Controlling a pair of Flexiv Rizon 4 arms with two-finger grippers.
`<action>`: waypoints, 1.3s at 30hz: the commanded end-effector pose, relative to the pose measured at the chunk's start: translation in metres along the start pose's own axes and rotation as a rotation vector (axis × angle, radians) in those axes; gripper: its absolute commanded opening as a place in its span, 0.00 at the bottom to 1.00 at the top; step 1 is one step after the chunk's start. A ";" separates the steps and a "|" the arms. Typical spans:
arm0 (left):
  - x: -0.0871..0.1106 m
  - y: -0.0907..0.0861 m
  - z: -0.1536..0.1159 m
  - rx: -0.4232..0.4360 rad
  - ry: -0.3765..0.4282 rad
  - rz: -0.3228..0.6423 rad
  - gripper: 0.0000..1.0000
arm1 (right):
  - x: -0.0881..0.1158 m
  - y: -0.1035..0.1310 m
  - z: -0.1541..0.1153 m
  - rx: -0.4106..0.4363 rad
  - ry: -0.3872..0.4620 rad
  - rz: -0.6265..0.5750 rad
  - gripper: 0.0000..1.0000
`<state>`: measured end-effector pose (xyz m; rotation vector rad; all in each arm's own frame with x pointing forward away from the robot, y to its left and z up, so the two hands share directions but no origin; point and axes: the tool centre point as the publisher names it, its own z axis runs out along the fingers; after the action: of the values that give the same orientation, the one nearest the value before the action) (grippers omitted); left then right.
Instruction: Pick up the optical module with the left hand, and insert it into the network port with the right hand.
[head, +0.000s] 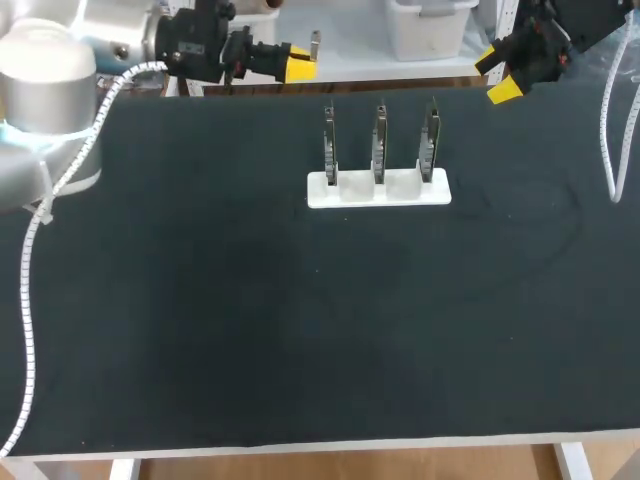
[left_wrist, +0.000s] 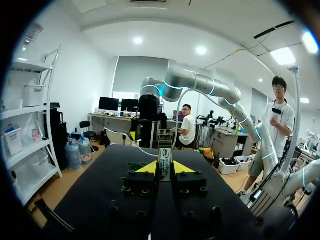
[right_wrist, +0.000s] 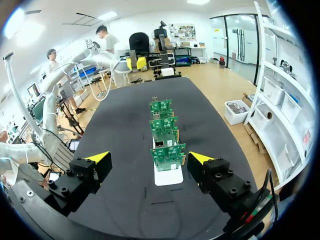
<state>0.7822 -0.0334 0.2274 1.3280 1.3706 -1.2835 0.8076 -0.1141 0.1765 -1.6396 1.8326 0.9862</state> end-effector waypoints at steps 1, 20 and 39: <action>0.001 0.006 -0.003 0.037 0.011 -0.002 0.00 | 0.000 0.003 0.000 0.007 0.000 -0.001 1.00; 0.009 -0.014 -0.006 -0.089 0.094 0.002 0.00 | 0.000 0.003 0.000 0.007 0.000 -0.001 1.00; -0.010 -0.002 0.040 -0.057 0.038 0.085 0.00 | 0.000 0.003 0.000 0.007 0.000 -0.001 1.00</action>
<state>0.7747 -0.0681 0.2321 1.3666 1.3538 -1.1678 0.8076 -0.1141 0.1765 -1.6396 1.8326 0.9862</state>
